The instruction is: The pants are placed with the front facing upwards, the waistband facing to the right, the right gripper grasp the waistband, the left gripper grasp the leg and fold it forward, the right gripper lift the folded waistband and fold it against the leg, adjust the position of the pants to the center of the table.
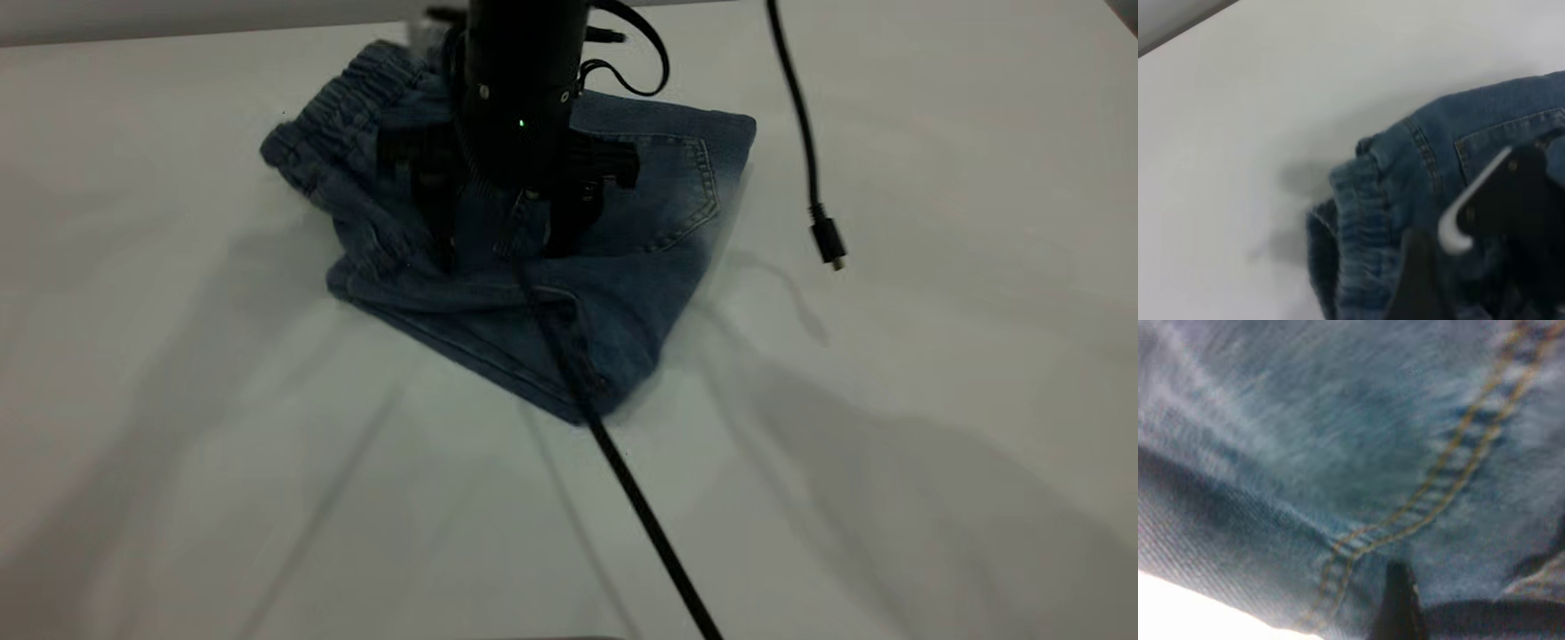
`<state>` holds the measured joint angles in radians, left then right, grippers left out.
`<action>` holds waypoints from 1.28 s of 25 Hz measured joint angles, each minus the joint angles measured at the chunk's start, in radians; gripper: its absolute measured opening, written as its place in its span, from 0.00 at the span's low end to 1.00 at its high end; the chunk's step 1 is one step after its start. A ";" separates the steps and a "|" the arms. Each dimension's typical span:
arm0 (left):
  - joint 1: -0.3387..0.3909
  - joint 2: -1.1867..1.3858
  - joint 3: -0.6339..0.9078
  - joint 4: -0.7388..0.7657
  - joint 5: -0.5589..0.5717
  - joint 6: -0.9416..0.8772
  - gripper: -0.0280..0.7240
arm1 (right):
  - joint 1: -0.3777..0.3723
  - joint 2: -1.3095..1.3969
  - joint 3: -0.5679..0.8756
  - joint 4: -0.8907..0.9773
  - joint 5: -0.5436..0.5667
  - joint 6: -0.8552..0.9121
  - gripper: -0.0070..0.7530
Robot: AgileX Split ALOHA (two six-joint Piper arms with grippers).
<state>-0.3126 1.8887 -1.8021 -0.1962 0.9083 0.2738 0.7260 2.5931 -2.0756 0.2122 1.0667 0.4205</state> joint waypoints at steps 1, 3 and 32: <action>0.000 0.000 0.000 0.000 0.000 0.000 0.66 | 0.011 -0.001 0.000 -0.041 0.033 -0.023 0.70; 0.000 0.000 0.000 0.000 0.000 0.000 0.66 | 0.026 0.000 0.000 -0.125 0.087 -0.052 0.69; 0.039 -0.221 0.000 0.047 0.092 0.006 0.66 | 0.102 -0.354 -0.070 -0.382 0.169 -0.250 0.65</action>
<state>-0.2739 1.6680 -1.8021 -0.1493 1.0003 0.2797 0.8277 2.2392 -2.1459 -0.1697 1.2361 0.1709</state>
